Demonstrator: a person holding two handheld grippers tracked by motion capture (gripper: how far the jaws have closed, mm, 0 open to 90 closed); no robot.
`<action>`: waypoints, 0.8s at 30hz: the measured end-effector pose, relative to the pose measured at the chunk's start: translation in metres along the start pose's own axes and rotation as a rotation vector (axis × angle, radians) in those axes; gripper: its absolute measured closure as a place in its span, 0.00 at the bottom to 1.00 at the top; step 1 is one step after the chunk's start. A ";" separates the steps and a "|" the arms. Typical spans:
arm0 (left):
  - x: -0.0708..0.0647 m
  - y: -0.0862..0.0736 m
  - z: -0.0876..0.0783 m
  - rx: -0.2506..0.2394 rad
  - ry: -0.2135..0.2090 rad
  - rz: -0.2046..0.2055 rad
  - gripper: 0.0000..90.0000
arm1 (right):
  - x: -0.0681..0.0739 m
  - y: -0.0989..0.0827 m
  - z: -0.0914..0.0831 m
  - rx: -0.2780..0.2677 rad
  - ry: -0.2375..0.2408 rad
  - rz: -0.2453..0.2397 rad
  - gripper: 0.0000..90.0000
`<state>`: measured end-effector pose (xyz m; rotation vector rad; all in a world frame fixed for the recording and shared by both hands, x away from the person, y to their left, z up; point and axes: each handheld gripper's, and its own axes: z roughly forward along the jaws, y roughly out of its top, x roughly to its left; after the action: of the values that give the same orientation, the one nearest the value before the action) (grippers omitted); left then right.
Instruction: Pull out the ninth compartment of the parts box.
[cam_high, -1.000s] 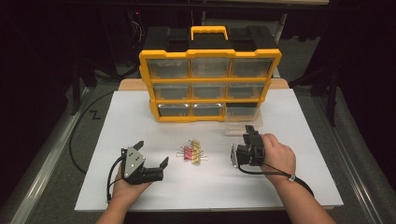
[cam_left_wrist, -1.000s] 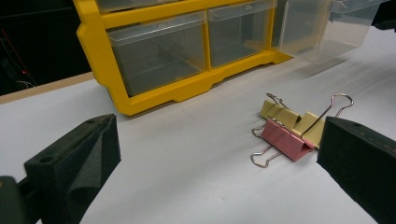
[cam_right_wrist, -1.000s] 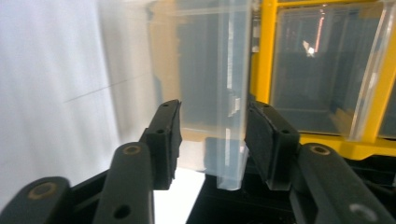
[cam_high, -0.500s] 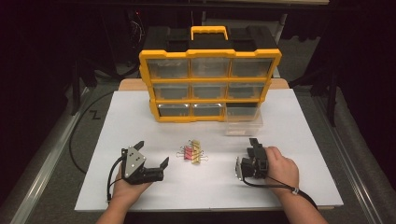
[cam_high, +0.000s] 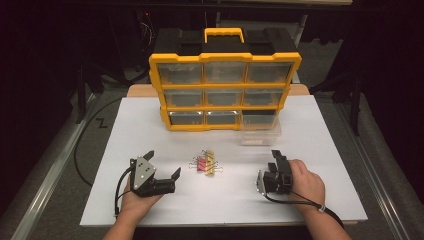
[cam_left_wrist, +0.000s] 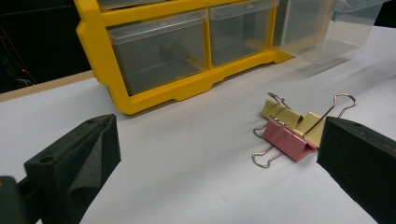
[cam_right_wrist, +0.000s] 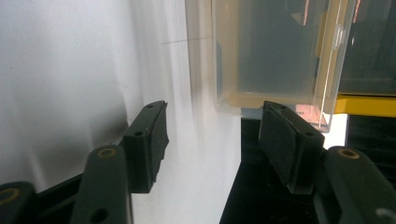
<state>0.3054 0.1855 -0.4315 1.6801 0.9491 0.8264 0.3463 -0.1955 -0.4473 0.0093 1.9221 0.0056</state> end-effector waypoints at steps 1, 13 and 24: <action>0.000 0.000 0.000 0.002 0.000 0.000 0.00 | 0.000 0.000 0.000 -0.008 -0.002 0.002 0.45; -0.001 -0.001 0.001 0.013 -0.004 0.004 0.00 | 0.001 0.001 -0.002 -0.031 0.011 0.003 0.24; -0.002 -0.001 0.002 0.013 -0.006 0.009 0.00 | -0.002 0.000 -0.001 -0.048 -0.027 0.026 0.01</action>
<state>0.3059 0.1834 -0.4331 1.6983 0.9452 0.8217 0.3456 -0.1954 -0.4453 0.0025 1.8947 0.0688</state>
